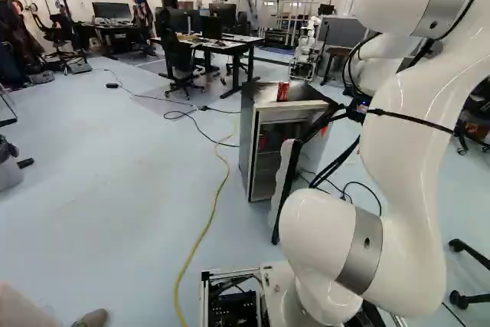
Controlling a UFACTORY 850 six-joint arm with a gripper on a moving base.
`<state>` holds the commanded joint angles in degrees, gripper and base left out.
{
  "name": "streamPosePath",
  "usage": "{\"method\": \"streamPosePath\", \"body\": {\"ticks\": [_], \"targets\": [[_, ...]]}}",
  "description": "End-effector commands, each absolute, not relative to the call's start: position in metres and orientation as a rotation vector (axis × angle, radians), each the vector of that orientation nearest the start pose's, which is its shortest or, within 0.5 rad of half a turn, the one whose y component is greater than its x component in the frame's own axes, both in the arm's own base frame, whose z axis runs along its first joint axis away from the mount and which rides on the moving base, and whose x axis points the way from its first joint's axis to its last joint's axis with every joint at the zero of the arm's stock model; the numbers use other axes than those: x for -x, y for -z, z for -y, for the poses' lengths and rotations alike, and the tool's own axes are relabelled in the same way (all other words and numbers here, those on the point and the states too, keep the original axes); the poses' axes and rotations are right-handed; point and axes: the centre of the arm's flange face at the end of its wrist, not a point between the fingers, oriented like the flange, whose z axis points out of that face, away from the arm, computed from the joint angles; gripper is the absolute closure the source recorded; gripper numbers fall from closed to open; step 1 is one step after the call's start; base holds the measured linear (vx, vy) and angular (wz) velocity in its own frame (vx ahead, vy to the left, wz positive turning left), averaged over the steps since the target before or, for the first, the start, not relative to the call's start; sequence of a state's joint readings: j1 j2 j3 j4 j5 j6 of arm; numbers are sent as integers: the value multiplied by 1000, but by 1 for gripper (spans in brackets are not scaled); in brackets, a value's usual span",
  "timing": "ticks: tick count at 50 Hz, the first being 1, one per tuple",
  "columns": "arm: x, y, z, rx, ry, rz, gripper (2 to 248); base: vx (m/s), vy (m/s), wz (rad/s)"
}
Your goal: Grab a drink from the fridge
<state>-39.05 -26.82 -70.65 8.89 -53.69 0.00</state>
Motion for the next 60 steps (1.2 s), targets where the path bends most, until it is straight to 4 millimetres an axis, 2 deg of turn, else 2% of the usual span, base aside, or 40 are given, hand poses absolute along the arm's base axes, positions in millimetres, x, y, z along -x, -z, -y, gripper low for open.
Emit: {"method": "streamPosePath", "body": {"ticks": [17, 60], "targets": [[-451, -398, 354, 2764, -211, -1121, 3, 0, 0, 0], [-459, -394, 352, 2898, -73, -1057, 3, 0, 0, 0]]}}
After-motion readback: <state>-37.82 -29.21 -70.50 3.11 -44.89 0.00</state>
